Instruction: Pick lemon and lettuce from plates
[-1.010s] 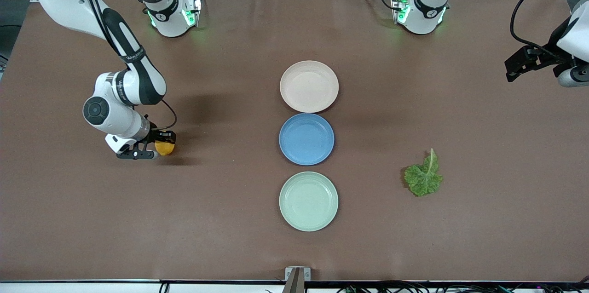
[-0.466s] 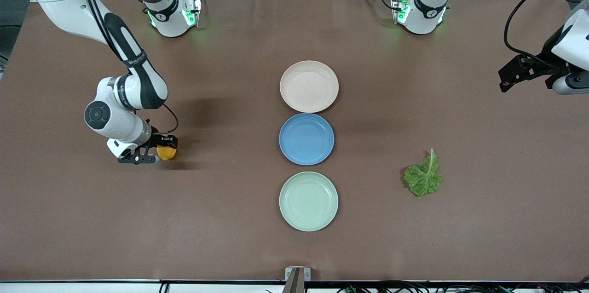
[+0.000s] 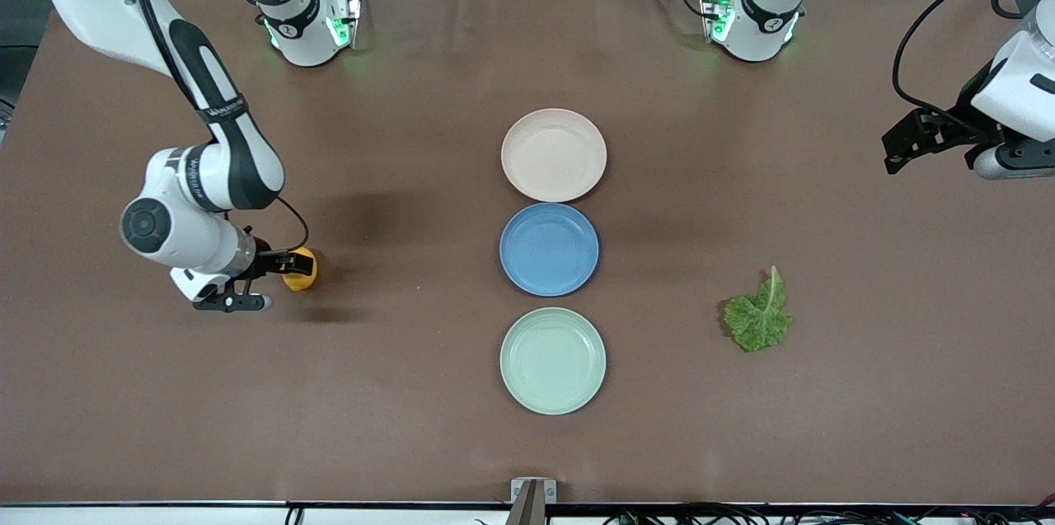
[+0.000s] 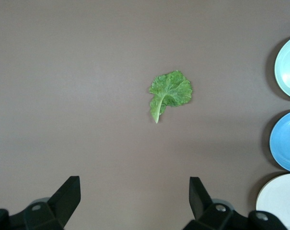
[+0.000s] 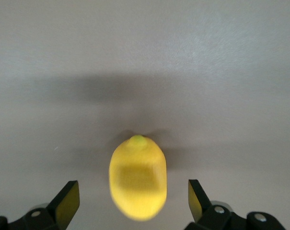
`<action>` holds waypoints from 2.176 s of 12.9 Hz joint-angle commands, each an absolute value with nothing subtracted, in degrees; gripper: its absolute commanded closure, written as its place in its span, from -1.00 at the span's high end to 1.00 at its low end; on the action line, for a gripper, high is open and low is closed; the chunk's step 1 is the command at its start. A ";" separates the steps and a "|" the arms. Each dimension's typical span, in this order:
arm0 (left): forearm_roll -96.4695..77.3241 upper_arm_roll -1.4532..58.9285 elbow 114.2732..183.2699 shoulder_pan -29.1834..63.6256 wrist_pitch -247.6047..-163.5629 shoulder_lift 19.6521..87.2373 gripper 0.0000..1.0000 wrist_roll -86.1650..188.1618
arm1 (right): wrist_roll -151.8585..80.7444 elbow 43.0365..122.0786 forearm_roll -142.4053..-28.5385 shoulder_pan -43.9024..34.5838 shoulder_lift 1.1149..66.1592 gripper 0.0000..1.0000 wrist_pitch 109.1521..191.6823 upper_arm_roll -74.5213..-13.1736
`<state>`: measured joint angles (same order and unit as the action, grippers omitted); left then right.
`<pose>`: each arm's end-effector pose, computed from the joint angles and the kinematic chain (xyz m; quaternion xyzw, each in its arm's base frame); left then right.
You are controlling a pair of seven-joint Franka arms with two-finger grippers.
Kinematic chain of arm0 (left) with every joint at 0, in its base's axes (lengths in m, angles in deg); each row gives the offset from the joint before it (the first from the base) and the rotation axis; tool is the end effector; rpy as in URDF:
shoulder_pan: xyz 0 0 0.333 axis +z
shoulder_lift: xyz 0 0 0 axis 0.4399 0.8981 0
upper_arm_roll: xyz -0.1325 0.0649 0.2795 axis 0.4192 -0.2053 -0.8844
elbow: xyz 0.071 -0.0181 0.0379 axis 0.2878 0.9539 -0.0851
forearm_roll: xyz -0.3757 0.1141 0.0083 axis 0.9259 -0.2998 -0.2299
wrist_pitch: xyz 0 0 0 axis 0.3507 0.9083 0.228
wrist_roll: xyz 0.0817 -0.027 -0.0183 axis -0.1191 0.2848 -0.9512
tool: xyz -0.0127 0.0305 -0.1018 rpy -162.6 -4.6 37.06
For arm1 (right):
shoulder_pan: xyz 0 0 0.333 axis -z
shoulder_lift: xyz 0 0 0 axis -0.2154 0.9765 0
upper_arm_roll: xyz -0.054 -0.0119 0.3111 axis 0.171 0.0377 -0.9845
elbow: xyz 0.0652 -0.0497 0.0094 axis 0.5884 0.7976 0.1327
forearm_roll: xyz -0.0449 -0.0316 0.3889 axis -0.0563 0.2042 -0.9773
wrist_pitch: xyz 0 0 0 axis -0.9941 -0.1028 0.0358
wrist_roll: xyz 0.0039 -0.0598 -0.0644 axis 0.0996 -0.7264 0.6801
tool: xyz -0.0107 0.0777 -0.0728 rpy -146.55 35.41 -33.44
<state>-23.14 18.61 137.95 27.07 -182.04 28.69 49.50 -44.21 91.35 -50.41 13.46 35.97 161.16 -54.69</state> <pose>0.5621 -0.0617 0.6325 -0.9987 -0.0060 -0.0378 0.0342 0.6198 0.0456 0.2609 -0.9974 0.0073 0.0654 0.0288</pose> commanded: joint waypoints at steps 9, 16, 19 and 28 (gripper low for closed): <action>-20.24 19.64 140.73 27.41 -181.24 25.54 1.00 49.45 | -39.09 67.22 -43.88 18.41 29.95 1.00 127.80 -53.87; -18.21 19.55 140.73 27.41 -181.15 25.54 1.00 49.36 | -39.89 61.05 -44.66 18.95 30.13 1.00 122.60 -54.22; -18.21 19.38 140.29 27.50 -179.30 24.49 1.00 49.54 | -39.80 61.84 -44.76 19.64 30.04 1.00 119.53 -54.31; -17.34 19.38 139.94 27.41 -179.12 23.78 1.00 49.54 | -34.54 71.86 -46.50 14.12 21.08 1.00 126.55 -47.74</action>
